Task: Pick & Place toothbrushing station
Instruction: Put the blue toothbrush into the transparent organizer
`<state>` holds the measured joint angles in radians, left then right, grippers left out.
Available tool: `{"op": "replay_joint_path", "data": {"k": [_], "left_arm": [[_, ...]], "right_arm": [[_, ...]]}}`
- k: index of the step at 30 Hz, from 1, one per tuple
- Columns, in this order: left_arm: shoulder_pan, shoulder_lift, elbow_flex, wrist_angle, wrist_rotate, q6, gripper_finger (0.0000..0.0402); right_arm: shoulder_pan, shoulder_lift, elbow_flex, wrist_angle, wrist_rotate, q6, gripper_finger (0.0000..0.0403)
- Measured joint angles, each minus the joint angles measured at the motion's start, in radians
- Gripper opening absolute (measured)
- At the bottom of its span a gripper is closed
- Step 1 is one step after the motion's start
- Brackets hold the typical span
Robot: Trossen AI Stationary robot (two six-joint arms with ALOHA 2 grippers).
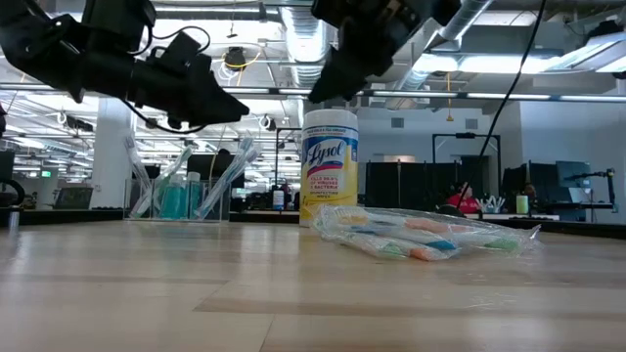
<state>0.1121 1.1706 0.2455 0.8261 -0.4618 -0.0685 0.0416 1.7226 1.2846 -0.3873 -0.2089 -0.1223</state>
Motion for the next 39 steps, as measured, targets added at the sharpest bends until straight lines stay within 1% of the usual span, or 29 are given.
{"op": "replay_joint_path", "data": {"k": [4,6,11,18,24,29,32,34,36,39], "left_arm": [[-0.056,0.000,0.000,0.000,0.000,0.000,0.0175],[-0.082,0.000,0.000,0.000,0.000,0.000,0.0175],[-0.132,0.000,0.000,0.000,0.000,0.000,0.0175],[-0.174,0.001,0.000,0.000,0.000,0.000,0.0172],[-0.195,0.001,0.000,0.001,0.000,0.000,0.0172],[-0.203,0.001,0.000,0.001,0.000,0.000,0.0172],[-0.203,0.001,0.000,0.001,0.000,-0.007,0.0172],[-0.203,0.001,0.000,0.001,0.000,-0.021,0.0172],[-0.203,0.001,0.000,0.002,0.000,-0.023,0.0172],[-0.203,0.001,0.000,0.000,0.000,-0.023,0.0172]], "right_arm": [[0.017,0.000,0.000,-0.081,0.000,0.029,0.0056],[0.024,0.000,-0.007,-0.093,0.001,0.052,0.0056],[0.025,0.000,-0.100,-0.005,0.011,0.125,0.0056],[0.021,0.000,-0.212,0.122,0.095,0.234,0.0056],[0.023,0.000,-0.228,0.115,0.163,0.281,0.0056],[0.022,0.001,-0.229,0.114,0.170,0.282,0.0056],[0.023,0.056,-0.225,0.142,0.165,0.298,0.0056],[0.023,0.091,-0.230,0.113,0.158,0.299,0.0056],[0.023,0.134,-0.211,0.144,0.157,0.300,0.0056],[0.022,0.169,-0.199,0.132,0.156,0.303,0.0056]]}}
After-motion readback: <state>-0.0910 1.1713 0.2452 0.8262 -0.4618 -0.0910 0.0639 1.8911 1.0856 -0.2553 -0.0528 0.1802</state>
